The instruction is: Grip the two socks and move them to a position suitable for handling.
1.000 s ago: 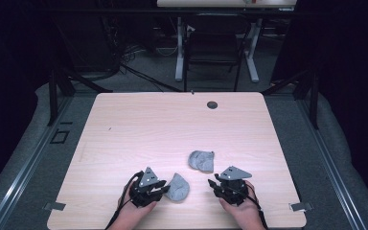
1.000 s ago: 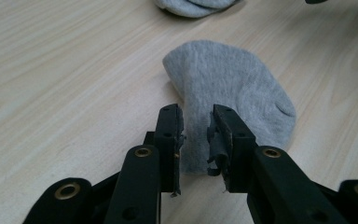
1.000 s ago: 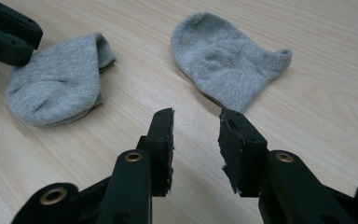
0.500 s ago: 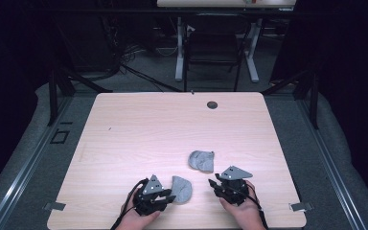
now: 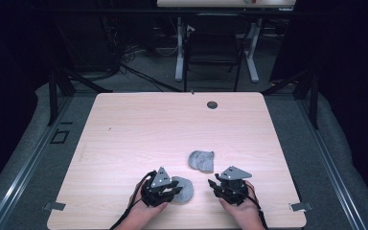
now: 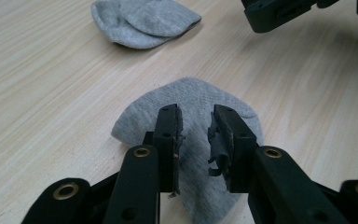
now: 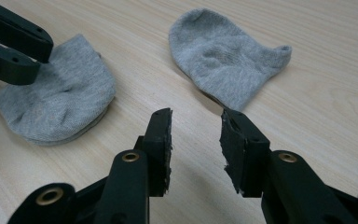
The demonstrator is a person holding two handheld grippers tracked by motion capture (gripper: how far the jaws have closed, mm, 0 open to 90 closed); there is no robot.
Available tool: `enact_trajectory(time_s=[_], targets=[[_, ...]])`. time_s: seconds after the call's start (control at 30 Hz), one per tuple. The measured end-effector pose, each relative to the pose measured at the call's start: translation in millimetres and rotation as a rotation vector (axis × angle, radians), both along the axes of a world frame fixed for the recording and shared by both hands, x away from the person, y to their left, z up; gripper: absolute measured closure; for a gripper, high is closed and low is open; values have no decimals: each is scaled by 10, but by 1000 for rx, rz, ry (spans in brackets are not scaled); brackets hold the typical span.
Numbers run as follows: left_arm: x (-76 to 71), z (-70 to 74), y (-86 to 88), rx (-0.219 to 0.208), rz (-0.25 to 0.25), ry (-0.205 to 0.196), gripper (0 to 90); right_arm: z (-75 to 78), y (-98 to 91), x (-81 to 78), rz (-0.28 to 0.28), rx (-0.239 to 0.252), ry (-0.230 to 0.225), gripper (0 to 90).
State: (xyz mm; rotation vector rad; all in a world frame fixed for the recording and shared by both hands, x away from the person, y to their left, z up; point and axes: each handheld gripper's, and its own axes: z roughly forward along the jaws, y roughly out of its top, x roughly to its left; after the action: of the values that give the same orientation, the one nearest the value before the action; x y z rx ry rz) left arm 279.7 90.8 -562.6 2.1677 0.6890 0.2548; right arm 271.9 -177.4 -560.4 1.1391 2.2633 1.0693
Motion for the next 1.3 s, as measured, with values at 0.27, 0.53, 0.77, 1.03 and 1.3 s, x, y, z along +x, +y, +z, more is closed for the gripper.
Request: enact_trajectory(time_s=[0.27,0.53,0.77,1.03,1.3], targets=[[12,-113,-5,25,2,10,745,-6,-5,7,-5,8,-3,629],[-13,-142,21,33,10,25,744,-1,-12,11,-3,2,2,633],[-53,-129,54,54,13,56,737,-2,-2,11,-2,-1,5,636],[-171,-133,106,34,48,84,718,23,24,17,6,13,4,649],[-248,-131,155,19,63,114,703,128,82,98,13,-1,-15,673]])
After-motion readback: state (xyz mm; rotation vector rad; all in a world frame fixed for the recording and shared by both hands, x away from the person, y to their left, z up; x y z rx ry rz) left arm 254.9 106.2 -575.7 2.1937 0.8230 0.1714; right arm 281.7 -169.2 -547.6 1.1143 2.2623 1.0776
